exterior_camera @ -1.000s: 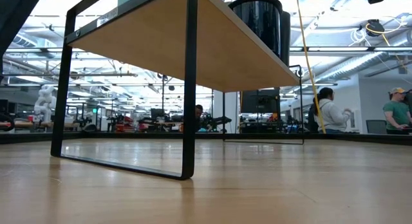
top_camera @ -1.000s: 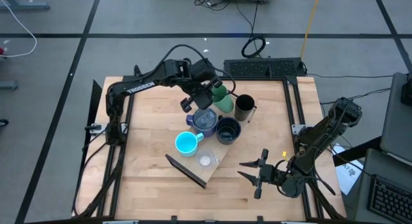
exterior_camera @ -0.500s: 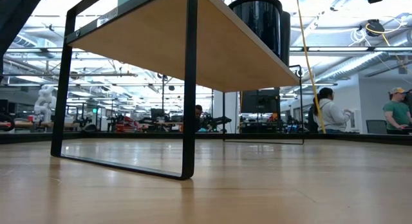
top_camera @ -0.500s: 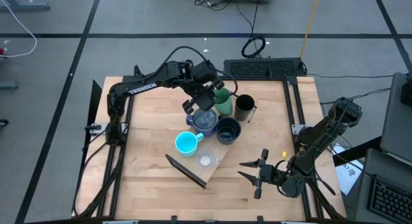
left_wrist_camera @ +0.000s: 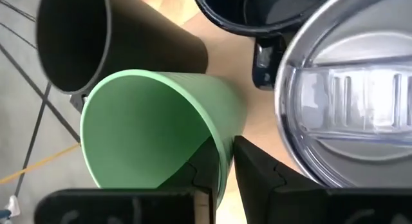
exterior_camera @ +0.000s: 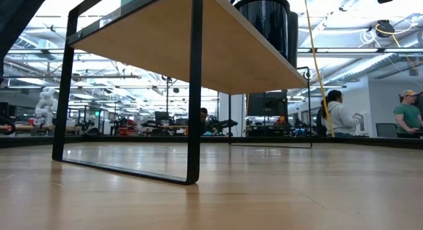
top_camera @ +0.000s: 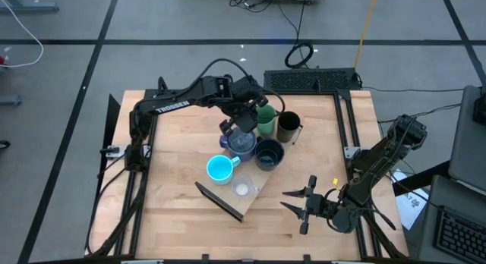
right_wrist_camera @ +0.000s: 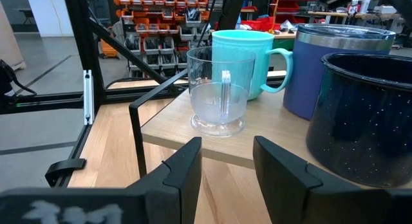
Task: Stack small to large cups/mugs on shelf
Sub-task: Put the green cup on the shelf aligned with the black cup
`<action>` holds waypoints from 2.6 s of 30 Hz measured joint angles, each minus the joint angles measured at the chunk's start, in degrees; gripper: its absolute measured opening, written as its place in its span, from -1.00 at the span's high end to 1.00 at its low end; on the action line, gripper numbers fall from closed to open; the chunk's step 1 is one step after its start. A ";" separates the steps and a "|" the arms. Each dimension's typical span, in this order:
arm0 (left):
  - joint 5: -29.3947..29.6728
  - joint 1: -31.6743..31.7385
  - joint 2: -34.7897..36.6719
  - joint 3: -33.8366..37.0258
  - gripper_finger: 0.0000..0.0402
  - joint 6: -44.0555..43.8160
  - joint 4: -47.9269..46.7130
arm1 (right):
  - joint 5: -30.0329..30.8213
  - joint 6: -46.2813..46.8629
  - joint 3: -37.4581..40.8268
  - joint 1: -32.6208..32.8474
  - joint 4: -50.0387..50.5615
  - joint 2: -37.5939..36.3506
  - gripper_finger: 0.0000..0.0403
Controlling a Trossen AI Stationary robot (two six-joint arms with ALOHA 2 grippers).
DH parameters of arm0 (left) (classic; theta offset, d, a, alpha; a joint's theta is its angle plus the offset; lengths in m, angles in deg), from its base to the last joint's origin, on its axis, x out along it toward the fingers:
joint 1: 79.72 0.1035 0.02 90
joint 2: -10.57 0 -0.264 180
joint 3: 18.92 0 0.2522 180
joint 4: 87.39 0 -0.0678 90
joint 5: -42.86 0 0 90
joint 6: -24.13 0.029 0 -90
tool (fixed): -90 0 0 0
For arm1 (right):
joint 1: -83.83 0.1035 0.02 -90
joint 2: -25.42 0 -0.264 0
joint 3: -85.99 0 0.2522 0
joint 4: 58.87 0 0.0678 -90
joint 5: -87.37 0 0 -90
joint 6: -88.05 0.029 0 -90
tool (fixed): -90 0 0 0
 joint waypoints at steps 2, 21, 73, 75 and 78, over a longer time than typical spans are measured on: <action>0.03 0.00 0.01 0.00 0.77 -0.63 0.45 | 0.00 0.00 0.00 -0.01 0.00 0.00 0.35; 1.09 -0.72 0.02 0.00 0.76 -1.51 1.02 | -0.01 -0.24 0.00 -0.02 0.00 0.00 0.35; 7.35 -0.70 7.82 -0.02 0.15 -12.49 1.66 | 0.00 0.50 0.00 -0.01 -0.22 0.00 0.35; 5.83 -0.70 9.63 -0.02 0.15 -15.10 1.60 | 0.02 0.46 -0.01 0.00 -0.21 0.00 0.35; 3.79 -0.70 12.60 -0.02 0.15 -20.09 1.59 | 0.05 0.43 0.00 0.00 -0.24 0.00 0.35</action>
